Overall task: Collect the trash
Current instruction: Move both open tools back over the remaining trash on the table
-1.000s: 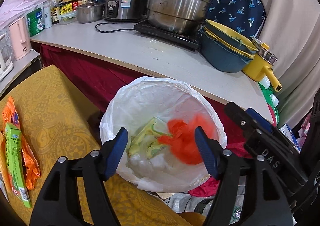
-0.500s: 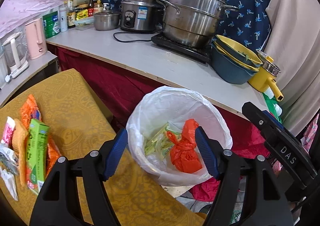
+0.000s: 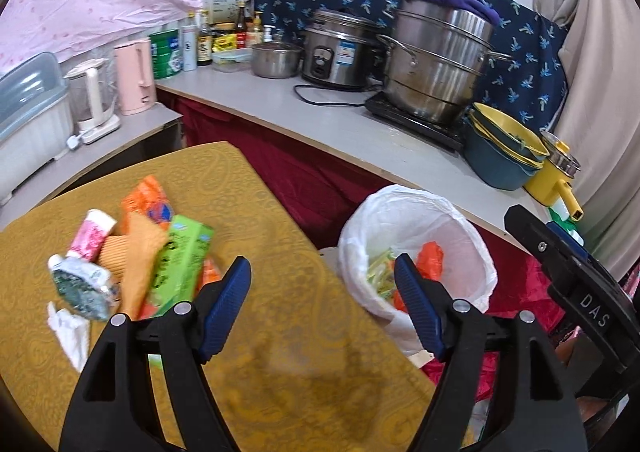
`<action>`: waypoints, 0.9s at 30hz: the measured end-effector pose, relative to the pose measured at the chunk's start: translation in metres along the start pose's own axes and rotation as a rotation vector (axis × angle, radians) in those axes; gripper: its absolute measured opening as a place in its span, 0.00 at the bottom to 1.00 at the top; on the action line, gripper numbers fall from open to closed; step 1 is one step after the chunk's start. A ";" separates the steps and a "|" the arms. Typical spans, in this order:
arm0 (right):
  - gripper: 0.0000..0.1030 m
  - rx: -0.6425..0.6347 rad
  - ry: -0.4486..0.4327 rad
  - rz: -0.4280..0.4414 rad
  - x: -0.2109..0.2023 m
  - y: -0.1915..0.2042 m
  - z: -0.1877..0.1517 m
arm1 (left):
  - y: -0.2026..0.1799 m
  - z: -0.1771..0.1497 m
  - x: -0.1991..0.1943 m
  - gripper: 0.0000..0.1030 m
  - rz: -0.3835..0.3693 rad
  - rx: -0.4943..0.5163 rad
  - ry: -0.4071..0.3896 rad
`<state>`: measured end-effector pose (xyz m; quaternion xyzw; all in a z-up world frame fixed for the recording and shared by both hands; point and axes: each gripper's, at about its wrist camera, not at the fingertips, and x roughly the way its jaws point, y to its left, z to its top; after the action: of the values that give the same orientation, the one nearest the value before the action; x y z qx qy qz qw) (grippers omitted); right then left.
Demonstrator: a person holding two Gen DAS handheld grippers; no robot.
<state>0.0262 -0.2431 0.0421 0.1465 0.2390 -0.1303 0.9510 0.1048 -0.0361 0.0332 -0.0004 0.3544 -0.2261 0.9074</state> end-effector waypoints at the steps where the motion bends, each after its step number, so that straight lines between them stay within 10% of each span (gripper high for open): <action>1: 0.81 -0.006 0.004 0.009 -0.001 0.007 -0.002 | 0.005 -0.002 -0.003 0.68 0.008 -0.004 -0.003; 27: 0.81 -0.142 0.206 0.224 0.021 0.150 -0.086 | 0.181 -0.083 -0.066 0.69 0.313 -0.219 0.056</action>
<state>0.0564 -0.0788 -0.0079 0.1173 0.3261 0.0095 0.9380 0.0830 0.1670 -0.0157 -0.0377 0.3978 -0.0424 0.9157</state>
